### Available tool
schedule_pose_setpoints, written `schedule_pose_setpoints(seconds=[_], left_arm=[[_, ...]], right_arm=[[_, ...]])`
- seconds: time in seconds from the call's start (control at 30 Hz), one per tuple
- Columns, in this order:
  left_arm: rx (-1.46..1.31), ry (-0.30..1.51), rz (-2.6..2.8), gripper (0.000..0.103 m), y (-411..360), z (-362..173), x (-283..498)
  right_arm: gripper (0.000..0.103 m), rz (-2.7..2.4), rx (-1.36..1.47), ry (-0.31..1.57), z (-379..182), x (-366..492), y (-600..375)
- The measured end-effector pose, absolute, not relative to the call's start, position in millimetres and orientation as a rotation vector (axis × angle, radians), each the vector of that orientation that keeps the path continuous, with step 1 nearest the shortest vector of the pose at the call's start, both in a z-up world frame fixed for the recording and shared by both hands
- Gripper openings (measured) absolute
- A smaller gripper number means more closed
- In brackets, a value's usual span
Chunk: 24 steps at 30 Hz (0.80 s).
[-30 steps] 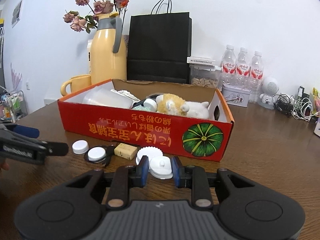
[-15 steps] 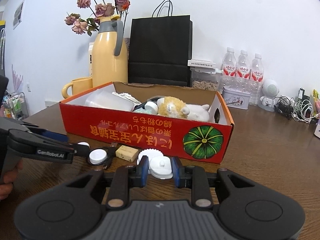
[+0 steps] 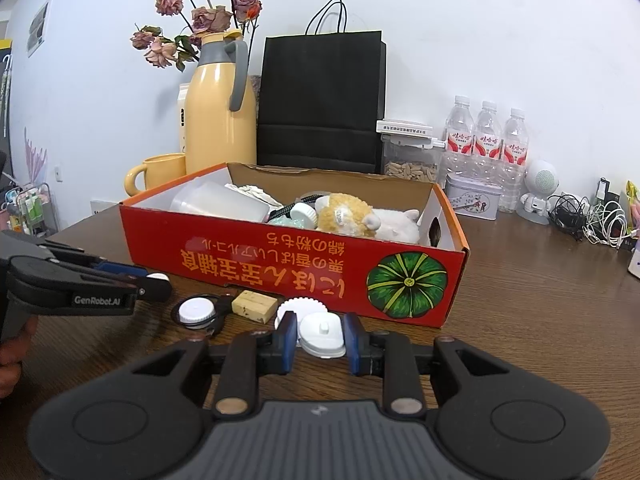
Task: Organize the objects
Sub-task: 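Carry both white caps into the cardboard box and open both tools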
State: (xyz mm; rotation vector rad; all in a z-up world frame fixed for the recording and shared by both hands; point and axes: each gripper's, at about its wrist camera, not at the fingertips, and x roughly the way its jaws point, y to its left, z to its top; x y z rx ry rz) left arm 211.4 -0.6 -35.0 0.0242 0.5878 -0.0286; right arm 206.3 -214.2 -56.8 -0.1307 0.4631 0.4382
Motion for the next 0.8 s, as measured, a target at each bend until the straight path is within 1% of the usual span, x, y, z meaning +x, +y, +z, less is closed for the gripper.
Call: schedule_pose_setpoints(seconds=[0.2, 0.4, 0.6, 0.8], left_arm=[[0.012, 0.536, -0.043, 0.029, -1.5, -18.4, 200.8], [0.001, 0.465, -0.062, 0.029, -6.0, 9.0, 201.9], [-0.017, 0.395, -0.059, 0.029, -11.1, 37.1, 225.1], [-0.049, 0.36, -0.044, 0.029, -9.8, 52.3, 254.2]], right_arm=[[0.024, 0.44, -0.148, 0.438, -53.0, 203.4, -212.0], [0.024, 0.462, -0.138, 0.386, -31.5, 209.2, -206.5], [0.024, 0.475, -0.15, 0.329, -8.5, 228.7, -189.6], [0.024, 0.472, -0.147, 0.295, 9.3, 261.4, -170.5]])
